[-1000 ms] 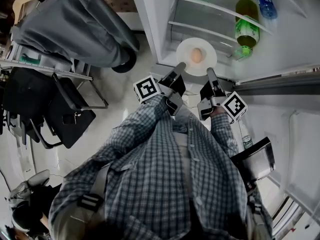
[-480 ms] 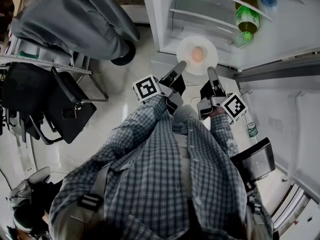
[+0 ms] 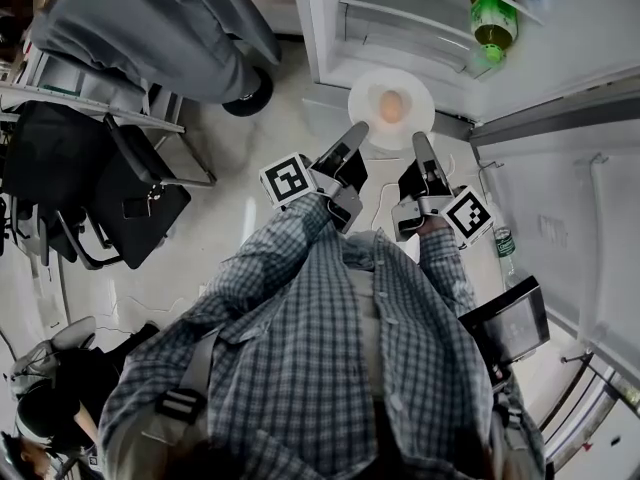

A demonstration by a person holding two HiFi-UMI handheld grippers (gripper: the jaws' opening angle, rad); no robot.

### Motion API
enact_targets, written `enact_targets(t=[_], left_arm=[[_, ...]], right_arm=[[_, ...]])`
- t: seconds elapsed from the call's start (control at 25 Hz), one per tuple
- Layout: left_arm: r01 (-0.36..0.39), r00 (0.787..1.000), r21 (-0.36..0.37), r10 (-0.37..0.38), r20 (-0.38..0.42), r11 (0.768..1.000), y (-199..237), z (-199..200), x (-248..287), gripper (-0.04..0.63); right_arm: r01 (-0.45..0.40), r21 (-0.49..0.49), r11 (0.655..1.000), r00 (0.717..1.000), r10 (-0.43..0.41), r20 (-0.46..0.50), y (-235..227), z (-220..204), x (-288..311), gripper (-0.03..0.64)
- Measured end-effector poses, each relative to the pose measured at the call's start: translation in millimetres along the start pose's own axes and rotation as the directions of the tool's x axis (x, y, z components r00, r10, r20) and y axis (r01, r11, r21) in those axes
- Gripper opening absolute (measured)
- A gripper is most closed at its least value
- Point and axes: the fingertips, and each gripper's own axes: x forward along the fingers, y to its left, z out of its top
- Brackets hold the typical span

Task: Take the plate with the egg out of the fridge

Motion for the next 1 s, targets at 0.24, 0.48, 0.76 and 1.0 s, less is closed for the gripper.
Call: enact_targets(t=[0.24, 0.48, 0.76, 1.0], left_arm=[[-0.008, 1.0, 0.018, 0.007, 0.023, 1.0, -6, -38, -24, 0.049], [-0.017, 0.998, 0.001, 0.017, 0.057, 1.0, -15, -67, -54, 0.049], [-0.019, 0.996, -0.018, 0.021, 0.082, 1.0, -25, -98, -86, 0.049], [-0.029, 0.998, 0.0, 0.029, 0.053, 1.0, -33, -94, -94, 0.049]], right_arm=[[-0.01, 0.011, 1.0, 1.0, 0.01, -0.022, -5, -11, -41, 0.057], [-0.012, 0.01, 1.0, 0.999, 0.013, -0.047, -1, -27, -77, 0.057], [-0.022, 0.015, 1.0, 0.998, 0.023, -0.051, 4, -46, -118, 0.057], [-0.037, 0.024, 0.999, 0.999, 0.038, -0.034, 9, -54, -119, 0.057]])
